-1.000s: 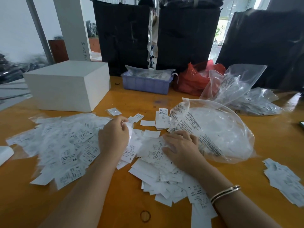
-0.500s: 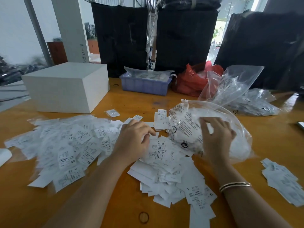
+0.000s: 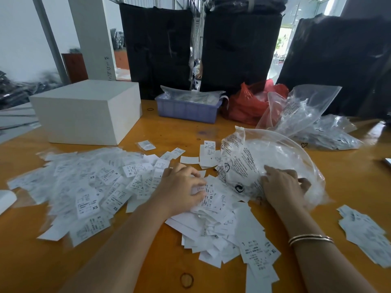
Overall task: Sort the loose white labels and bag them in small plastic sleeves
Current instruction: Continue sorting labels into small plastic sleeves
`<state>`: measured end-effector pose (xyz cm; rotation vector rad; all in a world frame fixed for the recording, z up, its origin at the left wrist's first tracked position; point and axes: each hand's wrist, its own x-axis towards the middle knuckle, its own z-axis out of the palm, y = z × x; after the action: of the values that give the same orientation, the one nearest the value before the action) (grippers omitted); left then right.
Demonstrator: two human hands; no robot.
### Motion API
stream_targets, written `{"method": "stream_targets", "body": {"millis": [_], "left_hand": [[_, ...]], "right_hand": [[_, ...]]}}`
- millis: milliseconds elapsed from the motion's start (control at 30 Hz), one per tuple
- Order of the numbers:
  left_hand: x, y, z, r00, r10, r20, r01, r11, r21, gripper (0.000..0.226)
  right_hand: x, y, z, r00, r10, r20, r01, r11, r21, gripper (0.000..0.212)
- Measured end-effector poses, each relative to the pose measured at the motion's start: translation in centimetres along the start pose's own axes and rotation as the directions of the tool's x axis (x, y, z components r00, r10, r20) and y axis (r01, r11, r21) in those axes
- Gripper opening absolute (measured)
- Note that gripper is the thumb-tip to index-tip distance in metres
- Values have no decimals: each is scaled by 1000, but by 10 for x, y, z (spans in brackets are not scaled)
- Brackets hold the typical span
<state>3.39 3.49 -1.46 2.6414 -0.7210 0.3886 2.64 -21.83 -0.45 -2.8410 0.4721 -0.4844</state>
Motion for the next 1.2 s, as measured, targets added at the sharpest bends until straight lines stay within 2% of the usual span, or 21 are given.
{"method": "stream_targets", "body": {"millis": [100,200,267,333,400,500,600,733,867,933,1033,1100,1167,1200], "left_hand": [[0,-1,0,999,12,-34,-13,1000,-26,31],[0,-1,0,997,34,-76,-34,999,6,32],[2,-1,0,992,36,-119,-37,999,-2,32],[3,0,0,988,17,-157,-28,997,-65,32],[4,3,-1,984,-10,-179,-23,984,-177,34],[4,9,-4,984,-29,-174,-37,930,-365,51],[3,11,-4,984,-21,-178,-43,937,-348,48],[4,8,-2,984,-20,-178,-23,971,-237,32],[2,6,-1,980,-34,-194,-9,976,-216,25],[2,7,-1,981,-51,-190,6,972,-235,23],[4,8,-5,978,-94,-186,36,955,-295,25],[5,8,-7,976,-113,-188,45,942,-332,25],[5,10,-9,974,-118,-195,30,915,-403,26],[4,12,-12,975,-124,-187,24,885,-465,27]], "right_hand": [[0,-2,0,997,6,-83,-4,1000,27,28],[-1,-3,-3,966,36,-256,17,979,201,24],[-7,-9,-7,915,-20,-403,169,926,337,20],[-16,-22,-9,863,-127,-490,335,869,365,13],[-25,-37,-7,836,-239,-494,440,830,344,5],[-30,-49,-1,823,-343,-453,507,803,313,2],[-22,-39,-4,850,-292,-439,452,832,321,3],[-6,-8,-13,915,11,-404,139,931,339,4],[-2,-4,-1,992,-6,-125,21,993,113,17],[-1,-3,1,997,40,-64,-31,989,143,22],[1,0,-1,984,141,-109,-104,951,291,28],[0,-3,-4,958,176,-228,-62,900,432,25],[-7,-10,-11,920,110,-375,140,804,578,20],[-13,-16,-15,913,50,-404,248,718,650,18]]}}
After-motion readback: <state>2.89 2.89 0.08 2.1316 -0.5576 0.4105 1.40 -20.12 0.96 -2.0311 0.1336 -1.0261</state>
